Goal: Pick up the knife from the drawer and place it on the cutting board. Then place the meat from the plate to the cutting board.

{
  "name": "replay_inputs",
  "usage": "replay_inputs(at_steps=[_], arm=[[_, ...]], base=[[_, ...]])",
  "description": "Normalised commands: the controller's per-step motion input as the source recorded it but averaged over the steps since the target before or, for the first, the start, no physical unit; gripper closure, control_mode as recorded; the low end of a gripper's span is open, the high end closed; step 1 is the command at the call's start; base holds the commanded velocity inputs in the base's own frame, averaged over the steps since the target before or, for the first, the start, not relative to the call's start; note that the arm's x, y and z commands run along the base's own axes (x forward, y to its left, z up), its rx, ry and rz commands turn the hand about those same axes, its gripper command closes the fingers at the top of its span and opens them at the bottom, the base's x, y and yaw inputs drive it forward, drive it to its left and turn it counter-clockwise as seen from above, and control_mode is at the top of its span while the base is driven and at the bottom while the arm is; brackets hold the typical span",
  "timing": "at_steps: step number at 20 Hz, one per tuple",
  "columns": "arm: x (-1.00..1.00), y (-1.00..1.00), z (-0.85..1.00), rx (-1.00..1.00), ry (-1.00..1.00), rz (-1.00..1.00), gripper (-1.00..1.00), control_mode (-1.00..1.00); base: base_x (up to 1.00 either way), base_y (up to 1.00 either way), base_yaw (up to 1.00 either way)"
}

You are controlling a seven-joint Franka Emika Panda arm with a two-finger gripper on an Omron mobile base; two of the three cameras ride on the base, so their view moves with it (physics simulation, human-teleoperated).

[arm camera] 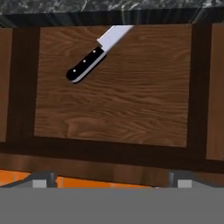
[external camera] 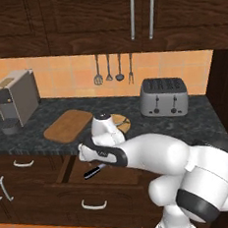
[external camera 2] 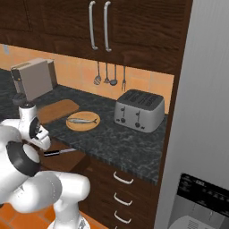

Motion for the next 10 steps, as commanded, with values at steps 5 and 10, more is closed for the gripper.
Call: replay_inputs(at_steps=[5,10], arm=[[-0.02,0.20,-0.48,0.00,0.00,-0.01,-1.00,-1.00],[-0.02,0.05,-0.49,0.00,0.00,-0.07,-1.00,-1.00]], base=[[0.00,0.00,0.00],[0.00,0.00,0.00]])
